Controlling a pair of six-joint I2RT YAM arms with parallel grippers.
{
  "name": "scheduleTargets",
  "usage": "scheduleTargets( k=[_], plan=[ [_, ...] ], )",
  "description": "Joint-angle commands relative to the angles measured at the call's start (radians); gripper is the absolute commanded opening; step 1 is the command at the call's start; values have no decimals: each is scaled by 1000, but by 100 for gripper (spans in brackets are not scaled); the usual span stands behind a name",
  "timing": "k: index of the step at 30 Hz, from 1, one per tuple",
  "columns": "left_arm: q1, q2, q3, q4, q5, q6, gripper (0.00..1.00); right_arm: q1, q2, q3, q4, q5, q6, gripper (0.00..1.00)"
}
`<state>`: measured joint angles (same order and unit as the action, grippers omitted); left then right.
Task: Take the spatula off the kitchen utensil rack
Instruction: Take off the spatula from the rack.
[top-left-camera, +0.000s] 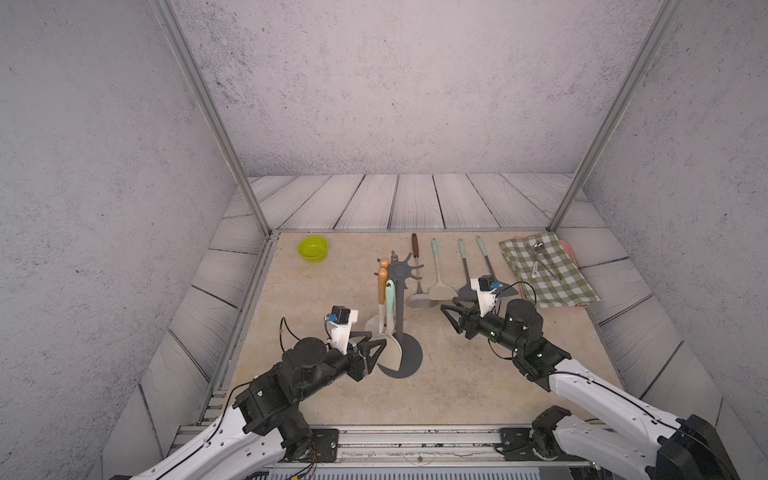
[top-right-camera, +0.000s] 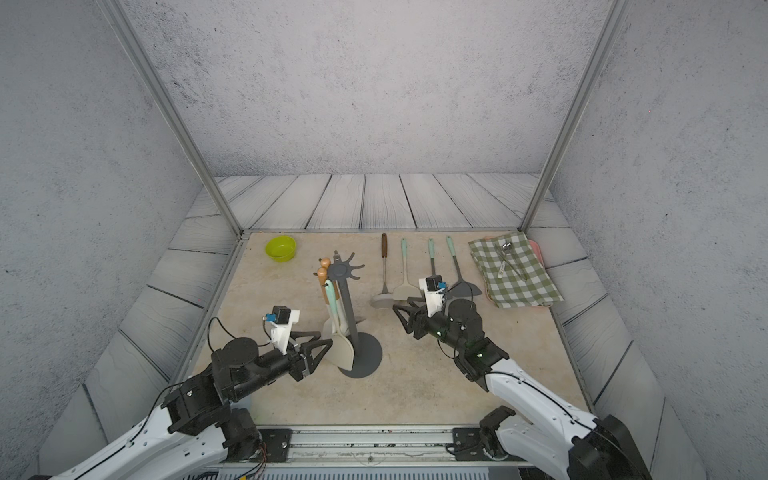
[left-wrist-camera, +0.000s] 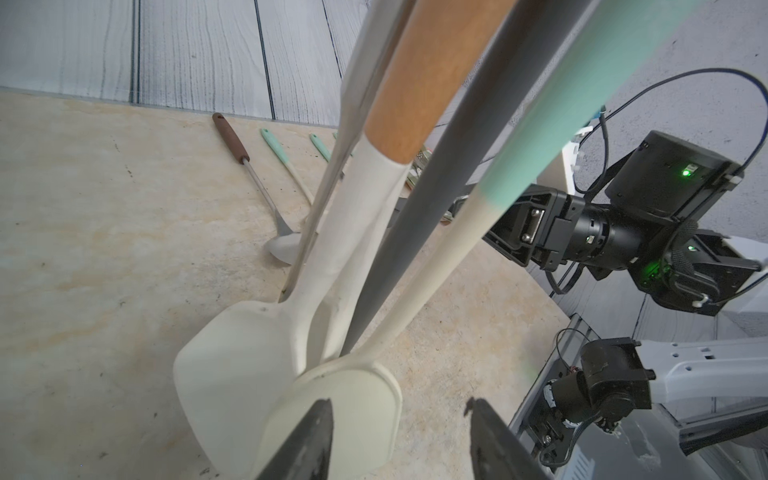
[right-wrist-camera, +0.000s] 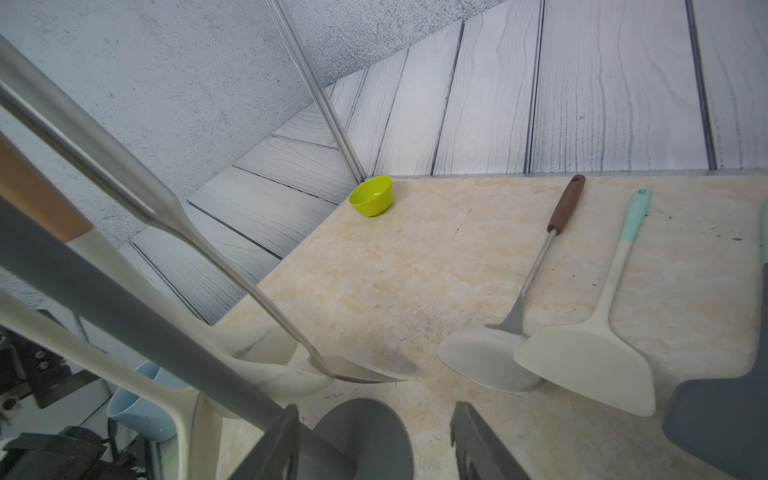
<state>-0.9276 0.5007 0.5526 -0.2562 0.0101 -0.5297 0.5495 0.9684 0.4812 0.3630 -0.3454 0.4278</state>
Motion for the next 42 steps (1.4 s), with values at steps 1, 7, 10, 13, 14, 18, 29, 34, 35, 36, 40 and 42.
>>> scheduleTargets(
  k=[1,7,10,13,14,18,29,34,35,36,40,42],
  plan=[
    [-36,13,45,-12,-99,58,55,8,-51,-17,-27,-56,46,60],
    [-80,69,59,29,-164,100,51,13,-91,-116,64,18,-1,61],
    [-94,125,70,48,-204,136,51,15,-75,-134,101,15,5,61],
    [-111,167,90,63,-235,170,51,16,-53,-133,106,18,3,61],
    [-114,176,96,68,-247,180,51,16,-43,-133,111,16,3,61],
    [-119,206,102,89,-286,213,51,18,-19,-130,119,11,8,61],
    [-120,271,95,174,-296,266,40,19,-11,-127,121,2,11,60],
    [-119,283,98,183,-288,264,28,20,-11,-125,116,1,12,60],
    [-119,284,98,182,-289,262,25,20,-12,-124,115,-1,12,60],
    [-119,283,97,181,-289,260,23,20,-11,-122,114,0,12,60],
    [-119,268,97,166,-285,244,16,21,-14,-121,107,-4,12,60],
    [-119,255,100,150,-280,233,13,21,-16,-119,106,-6,13,60]
  ],
)
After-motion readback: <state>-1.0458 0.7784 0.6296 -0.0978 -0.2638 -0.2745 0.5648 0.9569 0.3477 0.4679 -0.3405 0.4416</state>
